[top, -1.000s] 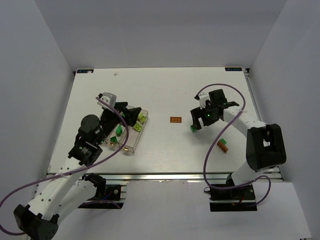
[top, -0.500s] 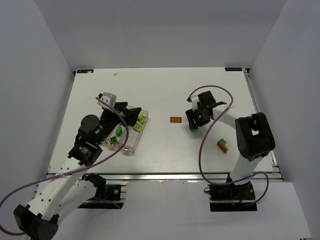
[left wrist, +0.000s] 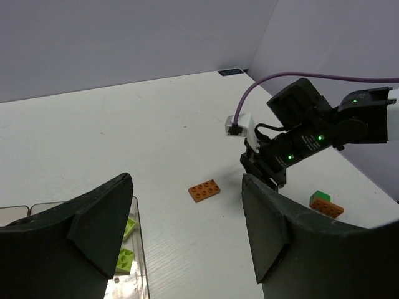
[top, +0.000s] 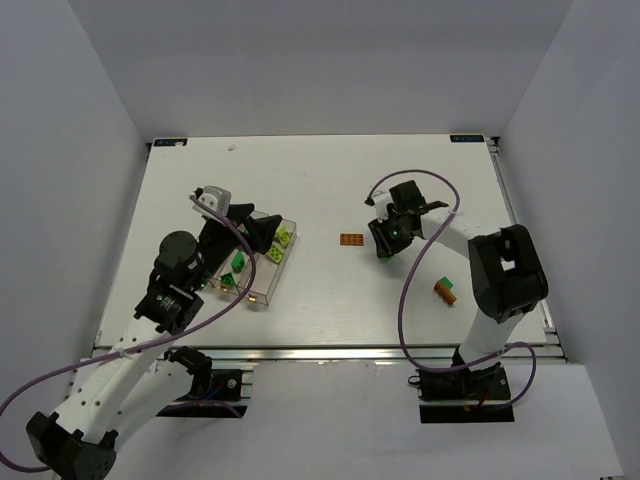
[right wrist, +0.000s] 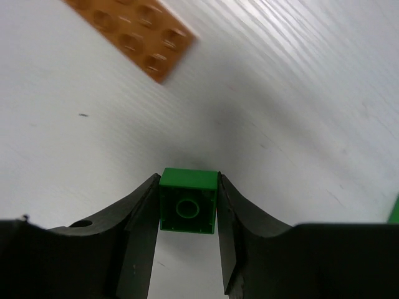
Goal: Sort the legos into containers by color
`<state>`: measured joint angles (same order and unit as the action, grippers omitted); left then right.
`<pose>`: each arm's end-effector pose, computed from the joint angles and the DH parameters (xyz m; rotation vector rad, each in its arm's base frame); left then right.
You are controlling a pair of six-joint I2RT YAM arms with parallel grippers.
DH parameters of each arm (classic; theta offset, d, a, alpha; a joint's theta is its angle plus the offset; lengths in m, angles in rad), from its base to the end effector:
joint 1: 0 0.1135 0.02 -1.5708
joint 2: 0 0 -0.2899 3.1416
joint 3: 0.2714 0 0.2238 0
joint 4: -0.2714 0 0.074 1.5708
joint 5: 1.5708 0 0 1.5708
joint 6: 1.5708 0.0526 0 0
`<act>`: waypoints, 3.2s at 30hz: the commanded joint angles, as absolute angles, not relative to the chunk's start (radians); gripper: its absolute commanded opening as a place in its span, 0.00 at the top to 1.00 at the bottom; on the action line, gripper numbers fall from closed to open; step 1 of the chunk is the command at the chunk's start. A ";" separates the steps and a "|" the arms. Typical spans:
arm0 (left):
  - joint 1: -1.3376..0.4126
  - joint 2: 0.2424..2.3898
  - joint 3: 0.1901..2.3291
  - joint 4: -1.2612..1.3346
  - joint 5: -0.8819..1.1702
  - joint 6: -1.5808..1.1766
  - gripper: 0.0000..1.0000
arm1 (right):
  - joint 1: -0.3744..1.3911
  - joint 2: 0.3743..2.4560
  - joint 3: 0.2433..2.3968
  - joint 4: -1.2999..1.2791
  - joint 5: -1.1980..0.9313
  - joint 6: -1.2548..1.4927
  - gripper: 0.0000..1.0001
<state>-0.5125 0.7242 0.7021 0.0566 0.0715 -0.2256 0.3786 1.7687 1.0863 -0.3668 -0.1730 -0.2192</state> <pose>0.1255 -0.0749 0.3651 0.2820 1.5459 -0.6387 0.3171 0.1359 0.1992 -0.8299 2.4875 0.2823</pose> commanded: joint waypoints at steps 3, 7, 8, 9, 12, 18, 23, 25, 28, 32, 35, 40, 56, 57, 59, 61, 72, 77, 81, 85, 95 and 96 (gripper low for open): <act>-0.511 0.683 0.729 0.060 0.072 -0.206 0.20 | 0.543 1.726 1.203 -0.374 -0.242 -0.371 1.00; -0.512 0.655 0.718 0.075 0.074 -0.186 0.20 | 0.693 1.787 1.294 -0.341 -0.244 -0.423 1.00; -0.511 0.641 0.713 0.081 0.078 -0.184 0.20 | 0.710 1.837 1.330 -0.345 -0.256 -0.420 1.00; -0.511 0.635 0.710 0.086 0.090 -0.181 0.20 | 0.727 1.864 1.417 -0.359 -0.268 -0.420 1.00; -0.511 0.612 0.695 0.109 0.117 -0.169 0.20 | 0.775 1.963 1.595 -0.393 -0.328 -0.407 1.00; -0.511 0.604 0.684 0.121 0.133 -0.150 0.20 | 0.845 2.066 1.775 -0.278 -0.414 -0.362 1.00; -0.511 0.620 0.687 0.115 0.133 -0.144 0.20 | 0.900 2.147 1.882 -0.158 -0.428 -0.304 1.00; -0.511 0.620 0.689 0.115 0.133 -0.141 0.20 | 0.907 2.190 1.946 -0.158 -0.431 -0.267 1.00; -0.511 0.621 0.689 0.114 0.135 -0.141 0.20 | 0.914 2.247 2.011 -0.112 -0.420 -0.221 0.99; -0.511 0.621 0.689 0.112 0.140 -0.141 0.19 | 0.923 2.313 2.072 -0.092 -0.397 -0.219 0.77; -0.511 0.621 0.689 0.114 0.143 -0.143 0.19 | 0.923 2.333 2.077 -0.069 -0.396 -0.215 0.65; -0.511 0.621 0.692 0.112 0.144 -0.143 0.19 | 0.925 2.368 2.088 -0.054 -0.402 -0.209 0.46; -0.511 0.624 0.689 0.110 0.144 -0.140 0.19 | 0.770 2.145 1.924 -0.311 -0.509 -0.416 0.11; -0.511 0.624 0.689 0.109 0.144 -0.141 0.19 | 0.737 2.123 1.898 -0.349 -0.543 -0.493 0.11; -0.511 0.624 0.689 0.112 0.149 -0.144 0.19 | 0.712 2.027 1.761 -0.423 -0.525 -0.589 0.10; -0.511 0.627 0.690 0.114 0.156 -0.149 0.19 | 0.668 1.927 1.662 -0.477 -0.505 -0.749 0.11; -0.512 0.627 0.696 0.109 0.164 -0.164 0.19 | 0.313 1.631 1.316 -0.592 -0.280 -0.859 0.19; -0.514 0.637 0.701 0.107 0.172 -0.170 0.19 | 0.235 1.608 1.254 -0.672 -0.149 -0.703 0.19; -0.515 0.635 0.701 0.106 0.167 -0.172 0.19 | 0.209 1.523 1.114 -0.683 -0.115 -0.707 0.11; -0.520 0.638 0.703 0.104 0.166 -0.172 0.19 | 0.201 1.418 1.003 -0.675 -0.063 -0.736 0.10; -0.526 0.632 0.706 0.100 0.161 -0.172 0.19 | 0.061 1.281 0.847 -0.655 -0.097 -0.807 0.15; -0.526 0.630 0.704 0.101 0.161 -0.172 0.19 | 0.058 1.279 0.827 -0.649 -0.095 -0.801 0.19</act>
